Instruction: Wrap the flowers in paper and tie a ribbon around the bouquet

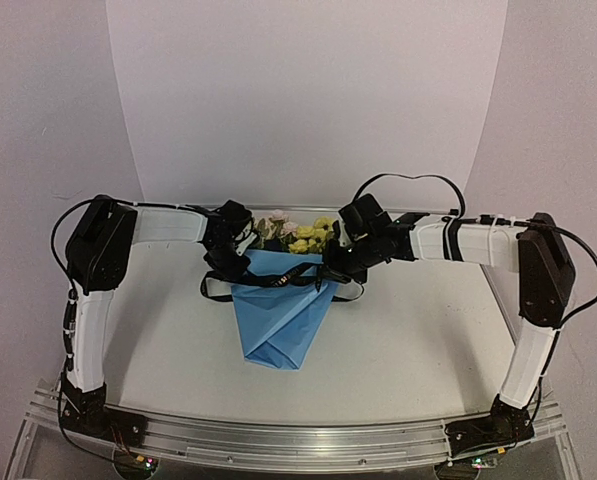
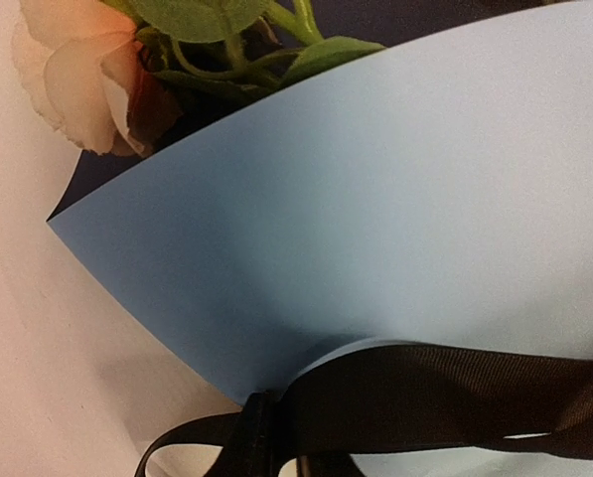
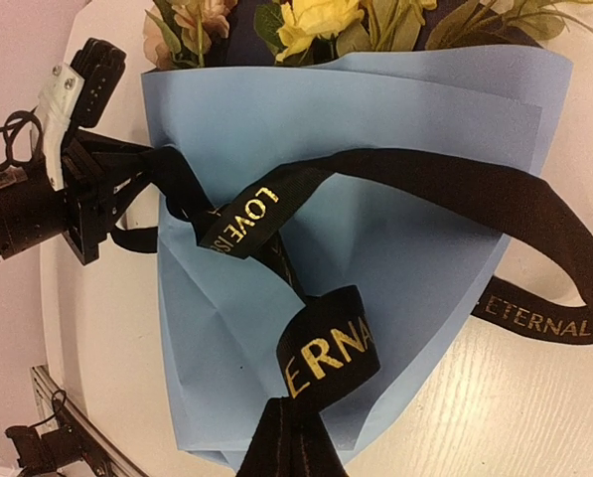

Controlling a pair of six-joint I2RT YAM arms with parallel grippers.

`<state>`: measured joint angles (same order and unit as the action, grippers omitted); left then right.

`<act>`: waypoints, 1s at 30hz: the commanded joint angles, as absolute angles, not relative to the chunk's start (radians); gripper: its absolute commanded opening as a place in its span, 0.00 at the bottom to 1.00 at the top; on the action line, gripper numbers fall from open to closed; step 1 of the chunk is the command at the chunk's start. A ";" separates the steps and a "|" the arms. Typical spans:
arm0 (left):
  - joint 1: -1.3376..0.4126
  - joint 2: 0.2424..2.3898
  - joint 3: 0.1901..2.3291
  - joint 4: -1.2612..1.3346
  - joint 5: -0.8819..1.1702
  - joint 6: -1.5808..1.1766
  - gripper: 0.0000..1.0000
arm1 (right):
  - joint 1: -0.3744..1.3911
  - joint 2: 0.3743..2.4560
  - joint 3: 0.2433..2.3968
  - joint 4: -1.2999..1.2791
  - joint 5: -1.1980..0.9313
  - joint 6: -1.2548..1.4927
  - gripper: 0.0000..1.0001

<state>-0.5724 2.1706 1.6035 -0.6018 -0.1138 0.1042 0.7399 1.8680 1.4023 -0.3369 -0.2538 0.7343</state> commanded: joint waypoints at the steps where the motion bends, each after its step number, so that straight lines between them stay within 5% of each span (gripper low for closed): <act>1: -0.569 2.074 1.606 -0.591 -0.080 0.075 0.03 | 0.735 1.801 1.381 -0.319 -0.222 0.738 0.00; 17: -0.533 1.724 1.408 -0.538 0.060 -0.215 0.00 | 0.717 1.679 1.279 -0.343 -0.124 0.741 0.00; 30: -0.339 1.491 1.206 -0.465 0.060 -0.459 0.00 | 0.662 1.592 1.215 -0.387 -0.083 0.729 0.00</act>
<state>-0.3988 1.5510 1.2388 -0.5144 0.0535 -0.3646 0.6846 1.6486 1.2445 -0.3637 -0.1203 0.7365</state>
